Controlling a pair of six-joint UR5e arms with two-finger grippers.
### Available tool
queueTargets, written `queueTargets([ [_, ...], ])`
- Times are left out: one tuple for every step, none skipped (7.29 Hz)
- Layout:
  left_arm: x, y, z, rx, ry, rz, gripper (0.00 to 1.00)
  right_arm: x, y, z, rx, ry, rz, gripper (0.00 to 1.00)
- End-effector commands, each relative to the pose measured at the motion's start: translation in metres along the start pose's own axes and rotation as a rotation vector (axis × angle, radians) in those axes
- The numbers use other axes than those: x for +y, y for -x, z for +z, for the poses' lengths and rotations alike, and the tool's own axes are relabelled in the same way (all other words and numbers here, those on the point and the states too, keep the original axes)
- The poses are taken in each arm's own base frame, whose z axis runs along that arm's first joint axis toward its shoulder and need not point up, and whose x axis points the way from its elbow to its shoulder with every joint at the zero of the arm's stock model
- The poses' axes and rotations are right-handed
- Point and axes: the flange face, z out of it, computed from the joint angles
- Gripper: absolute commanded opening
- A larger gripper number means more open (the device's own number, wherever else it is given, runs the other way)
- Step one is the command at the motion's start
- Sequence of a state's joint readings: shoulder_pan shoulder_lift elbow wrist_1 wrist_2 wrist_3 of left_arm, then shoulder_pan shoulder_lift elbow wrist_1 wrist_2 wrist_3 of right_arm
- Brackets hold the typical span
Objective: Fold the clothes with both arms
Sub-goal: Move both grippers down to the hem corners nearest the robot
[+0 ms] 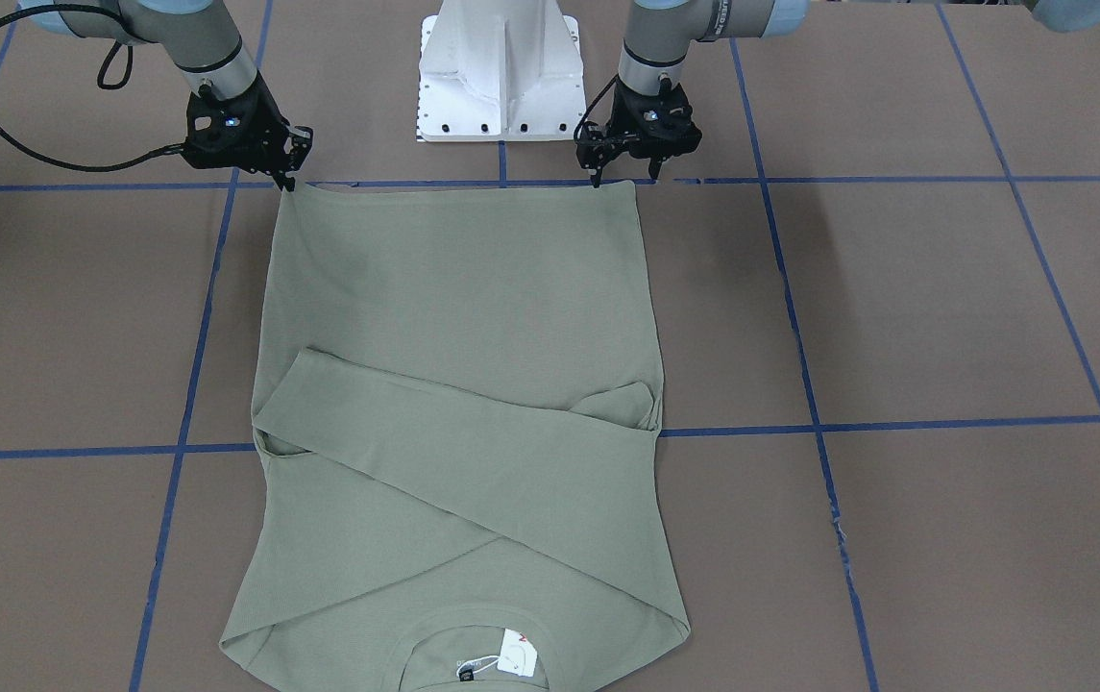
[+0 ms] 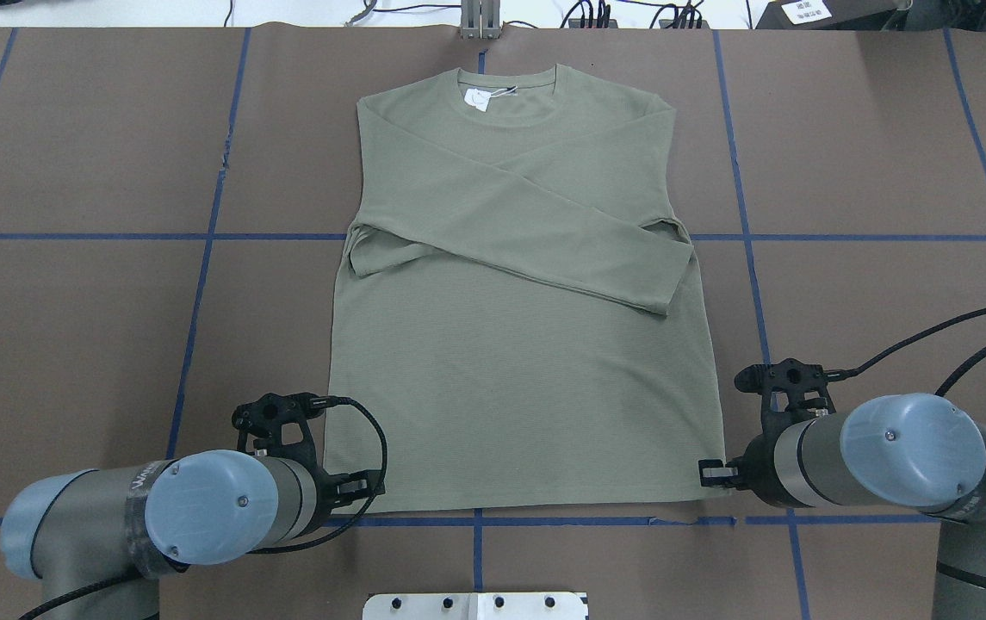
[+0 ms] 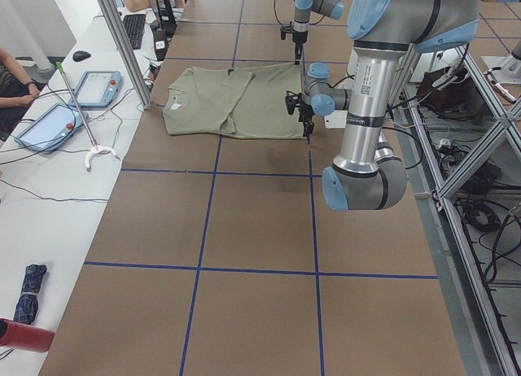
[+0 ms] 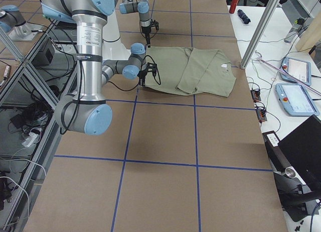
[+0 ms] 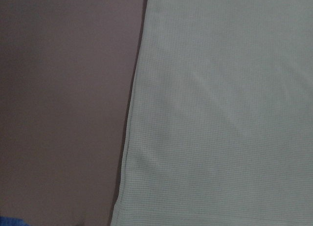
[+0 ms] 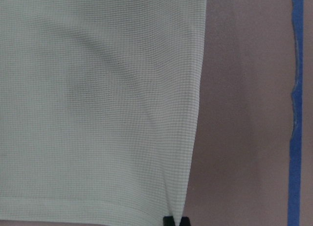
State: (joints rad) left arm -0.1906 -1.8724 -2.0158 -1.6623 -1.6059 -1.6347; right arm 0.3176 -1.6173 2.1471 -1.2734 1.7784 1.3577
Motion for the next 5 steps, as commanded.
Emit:
queueTargets([
  [0.0012,0.0034,0.0125,-0.036,-0.001,0.001,0.91,-0.0013,-0.0012,0.0001,0.002,-0.002,0.002,0.0],
  [0.0018,0.0047,0.0171,-0.045,-0.001,0.001,0.88,-0.0023,-0.0017,-0.0004,0.002,-0.003,0.004,0.0],
  [0.0019,0.0036,0.0178,-0.045,-0.001,0.001,0.86,-0.0031,-0.0012,-0.0009,0.0,-0.005,0.005,0.0],
  [0.0019,0.0023,0.0178,-0.044,0.0,0.001,0.82,-0.0036,-0.0011,-0.0019,-0.001,-0.006,0.006,0.0],
  [0.0046,0.0015,0.0186,-0.044,0.003,0.004,0.79,-0.0042,-0.0014,-0.0022,-0.001,-0.007,0.007,0.0],
])
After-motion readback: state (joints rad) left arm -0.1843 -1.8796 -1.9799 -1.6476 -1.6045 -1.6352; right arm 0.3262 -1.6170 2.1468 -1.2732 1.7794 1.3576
